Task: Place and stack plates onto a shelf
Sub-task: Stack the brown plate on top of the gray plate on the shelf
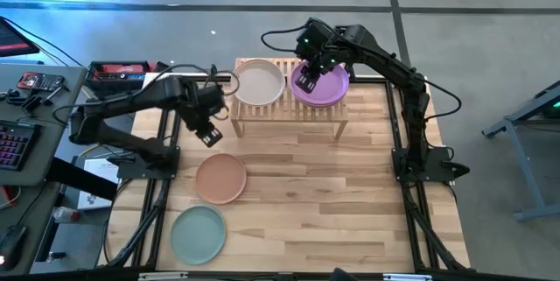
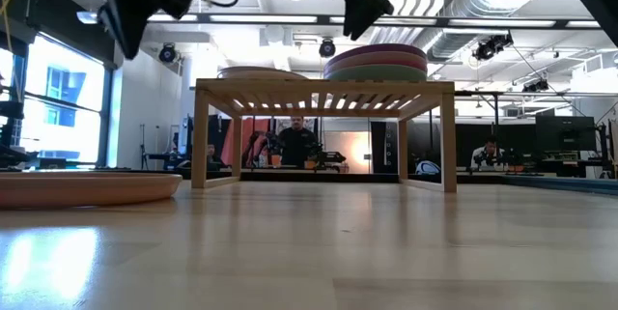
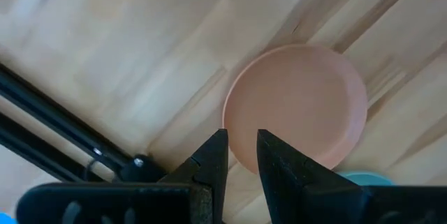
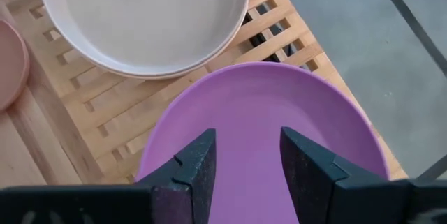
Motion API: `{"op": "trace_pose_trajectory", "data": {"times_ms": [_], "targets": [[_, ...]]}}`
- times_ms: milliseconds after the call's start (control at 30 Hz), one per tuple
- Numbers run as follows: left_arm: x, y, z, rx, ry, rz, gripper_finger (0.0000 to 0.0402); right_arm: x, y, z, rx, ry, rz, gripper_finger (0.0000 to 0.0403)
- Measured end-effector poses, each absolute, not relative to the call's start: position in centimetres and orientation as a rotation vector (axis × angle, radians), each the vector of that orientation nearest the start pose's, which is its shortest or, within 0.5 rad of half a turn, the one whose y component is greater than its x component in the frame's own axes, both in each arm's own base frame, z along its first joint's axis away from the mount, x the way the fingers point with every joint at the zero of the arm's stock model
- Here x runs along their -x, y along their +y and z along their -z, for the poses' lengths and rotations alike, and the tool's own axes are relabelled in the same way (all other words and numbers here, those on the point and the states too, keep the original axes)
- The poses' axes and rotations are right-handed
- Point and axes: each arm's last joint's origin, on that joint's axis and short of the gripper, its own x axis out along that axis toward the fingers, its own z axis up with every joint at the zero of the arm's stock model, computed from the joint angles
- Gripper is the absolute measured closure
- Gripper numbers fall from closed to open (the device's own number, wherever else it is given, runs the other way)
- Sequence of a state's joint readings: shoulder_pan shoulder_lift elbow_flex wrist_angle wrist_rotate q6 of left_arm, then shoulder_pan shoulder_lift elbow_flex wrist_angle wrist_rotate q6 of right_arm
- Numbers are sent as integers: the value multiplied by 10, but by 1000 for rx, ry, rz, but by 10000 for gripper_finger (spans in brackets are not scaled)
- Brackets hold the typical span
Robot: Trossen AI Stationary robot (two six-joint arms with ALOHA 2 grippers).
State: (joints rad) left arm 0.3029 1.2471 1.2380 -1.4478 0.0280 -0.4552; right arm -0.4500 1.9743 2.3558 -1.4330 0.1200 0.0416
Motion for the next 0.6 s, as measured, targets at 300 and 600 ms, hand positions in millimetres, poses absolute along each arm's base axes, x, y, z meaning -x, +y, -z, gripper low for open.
{"op": "trace_pose_trajectory", "data": {"times_ms": [300, 600], "targets": [[-163, 32, -270, 665, 1443, -608, 335, -337, -165, -409, -302, 1028, 589, 265], [-154, 12, -230, 664, 1511, -630, 335, -340, -149, -407, -388, 1047, 614, 265]]}}
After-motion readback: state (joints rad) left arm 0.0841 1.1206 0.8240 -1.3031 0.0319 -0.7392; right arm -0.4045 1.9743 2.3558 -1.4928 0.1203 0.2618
